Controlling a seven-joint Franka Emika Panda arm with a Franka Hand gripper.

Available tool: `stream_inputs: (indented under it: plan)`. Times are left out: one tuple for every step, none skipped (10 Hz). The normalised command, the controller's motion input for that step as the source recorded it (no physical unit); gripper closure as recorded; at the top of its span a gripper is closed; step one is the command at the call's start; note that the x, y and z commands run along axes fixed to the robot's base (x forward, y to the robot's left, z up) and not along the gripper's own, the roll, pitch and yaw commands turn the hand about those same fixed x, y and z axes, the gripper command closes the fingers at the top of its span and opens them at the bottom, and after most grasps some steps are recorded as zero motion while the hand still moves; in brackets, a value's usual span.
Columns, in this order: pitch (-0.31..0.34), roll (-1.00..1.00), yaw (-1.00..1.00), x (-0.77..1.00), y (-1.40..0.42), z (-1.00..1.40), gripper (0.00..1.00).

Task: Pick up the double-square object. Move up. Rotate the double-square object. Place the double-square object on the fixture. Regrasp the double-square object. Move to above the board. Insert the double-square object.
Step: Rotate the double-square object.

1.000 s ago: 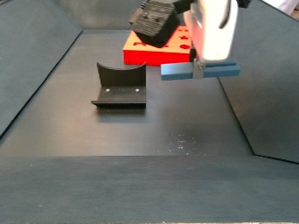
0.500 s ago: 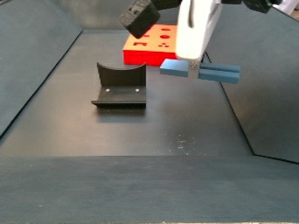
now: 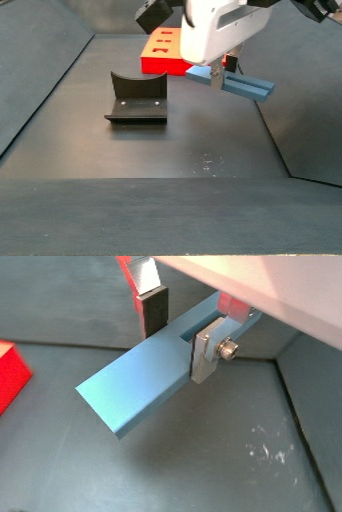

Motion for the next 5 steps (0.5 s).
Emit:
stream_inputs:
  plan:
    - [-0.012, -0.01, -1.0, -0.01, 0.01, 0.0, 1.0]
    - [-0.013, -0.01, -1.0, -0.01, 0.01, 0.0, 1.0]
    - [-0.015, -0.01, -1.0, -0.01, 0.01, 0.0, 1.0]
    - [-0.017, -0.01, -1.0, -0.01, 0.01, 0.0, 1.0]
    - [-0.018, -0.01, -1.0, -0.01, 0.01, 0.0, 1.0]
